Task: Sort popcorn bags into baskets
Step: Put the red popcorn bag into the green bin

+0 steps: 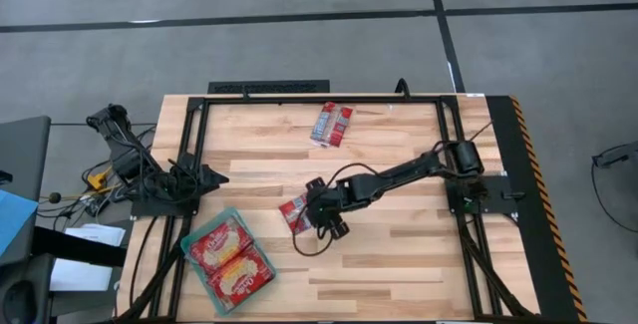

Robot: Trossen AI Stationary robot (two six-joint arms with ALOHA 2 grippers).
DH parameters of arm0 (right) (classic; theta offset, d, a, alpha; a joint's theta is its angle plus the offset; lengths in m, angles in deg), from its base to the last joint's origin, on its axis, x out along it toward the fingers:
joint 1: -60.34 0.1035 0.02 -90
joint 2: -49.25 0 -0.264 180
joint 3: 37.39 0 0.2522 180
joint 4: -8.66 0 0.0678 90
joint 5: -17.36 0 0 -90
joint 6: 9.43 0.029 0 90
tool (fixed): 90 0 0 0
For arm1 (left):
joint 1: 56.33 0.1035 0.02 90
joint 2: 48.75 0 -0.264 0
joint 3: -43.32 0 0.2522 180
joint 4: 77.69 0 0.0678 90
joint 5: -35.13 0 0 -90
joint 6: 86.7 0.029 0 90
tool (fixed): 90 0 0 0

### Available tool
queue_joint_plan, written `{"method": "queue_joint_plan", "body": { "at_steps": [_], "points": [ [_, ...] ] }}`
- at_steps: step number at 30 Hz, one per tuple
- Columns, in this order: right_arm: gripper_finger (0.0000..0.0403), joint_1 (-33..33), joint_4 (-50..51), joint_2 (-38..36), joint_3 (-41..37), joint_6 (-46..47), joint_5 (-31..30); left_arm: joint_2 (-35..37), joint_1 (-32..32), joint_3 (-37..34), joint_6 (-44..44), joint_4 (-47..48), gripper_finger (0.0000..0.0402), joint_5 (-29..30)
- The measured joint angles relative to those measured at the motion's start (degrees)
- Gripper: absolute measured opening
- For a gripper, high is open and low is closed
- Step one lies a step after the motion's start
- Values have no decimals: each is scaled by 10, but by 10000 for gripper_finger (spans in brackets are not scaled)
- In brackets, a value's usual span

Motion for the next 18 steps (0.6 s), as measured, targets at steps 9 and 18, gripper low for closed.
{"method": "queue_joint_plan", "body": {
  "at_steps": [9,18],
  "points": [
    [245,21,-30,42,3,23,-98,-1,0,0,0,12,283,-3],
    [176,23,-7,65,4,99,-155,-2,0,0,0,19,283,-3]
  ]
}}
